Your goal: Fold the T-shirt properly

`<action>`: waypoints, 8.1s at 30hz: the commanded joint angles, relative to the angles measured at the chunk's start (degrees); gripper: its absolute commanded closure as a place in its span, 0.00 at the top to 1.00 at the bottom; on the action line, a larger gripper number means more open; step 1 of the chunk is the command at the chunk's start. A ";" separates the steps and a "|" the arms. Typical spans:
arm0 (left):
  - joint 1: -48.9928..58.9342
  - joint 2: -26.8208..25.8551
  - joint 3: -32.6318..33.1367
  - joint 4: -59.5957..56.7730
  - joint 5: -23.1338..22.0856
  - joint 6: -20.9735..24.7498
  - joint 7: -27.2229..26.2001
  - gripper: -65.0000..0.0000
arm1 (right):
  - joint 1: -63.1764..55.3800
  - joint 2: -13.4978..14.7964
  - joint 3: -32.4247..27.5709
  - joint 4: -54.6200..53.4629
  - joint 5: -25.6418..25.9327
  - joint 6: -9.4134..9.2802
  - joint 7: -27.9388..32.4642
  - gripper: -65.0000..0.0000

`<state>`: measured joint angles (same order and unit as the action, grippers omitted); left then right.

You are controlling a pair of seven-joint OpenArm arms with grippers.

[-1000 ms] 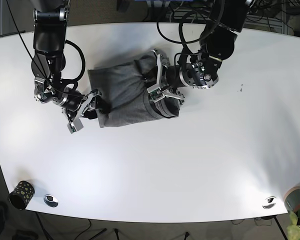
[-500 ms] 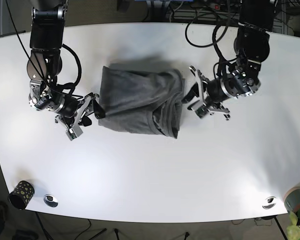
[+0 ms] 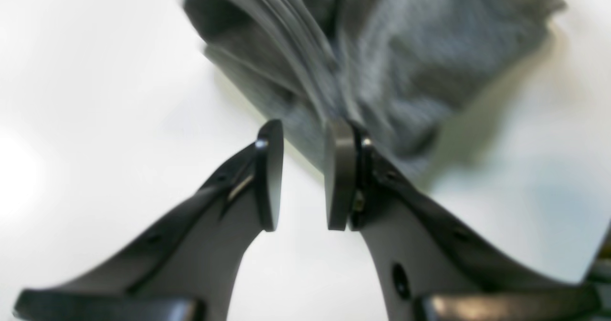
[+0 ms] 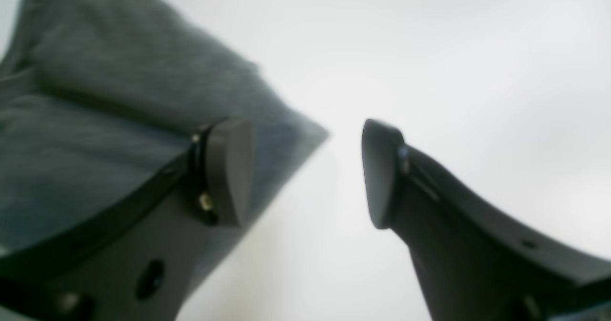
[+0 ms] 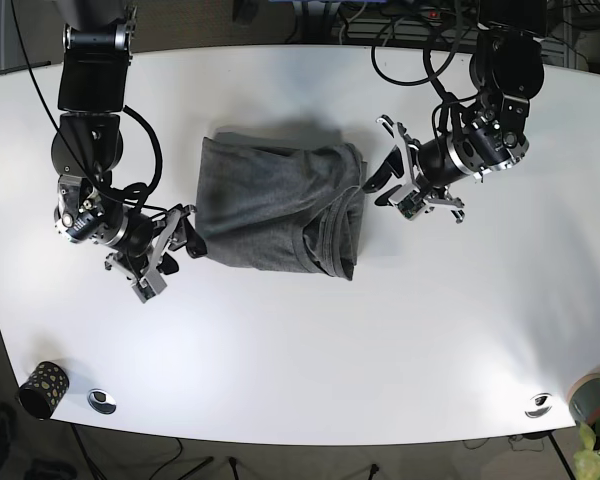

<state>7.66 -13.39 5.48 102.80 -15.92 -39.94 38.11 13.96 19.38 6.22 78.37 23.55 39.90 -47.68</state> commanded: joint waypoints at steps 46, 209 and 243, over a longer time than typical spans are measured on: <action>-8.23 10.18 -4.55 -23.02 10.52 -0.06 -5.80 0.20 | -17.87 -5.62 2.97 9.94 -0.47 0.10 -1.77 0.53; -9.90 13.61 -2.71 -1.84 7.79 20.56 4.40 0.60 | -6.44 0.45 -7.93 5.02 15.17 0.10 0.16 0.52; -8.94 10.27 -4.38 -31.02 20.10 18.98 -11.95 0.61 | -5.47 -1.31 -1.43 4.93 15.44 0.10 -0.19 0.52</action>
<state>-2.07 0.08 3.49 72.93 0.10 -22.65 18.50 7.18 17.41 3.29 82.08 37.85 39.55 -48.66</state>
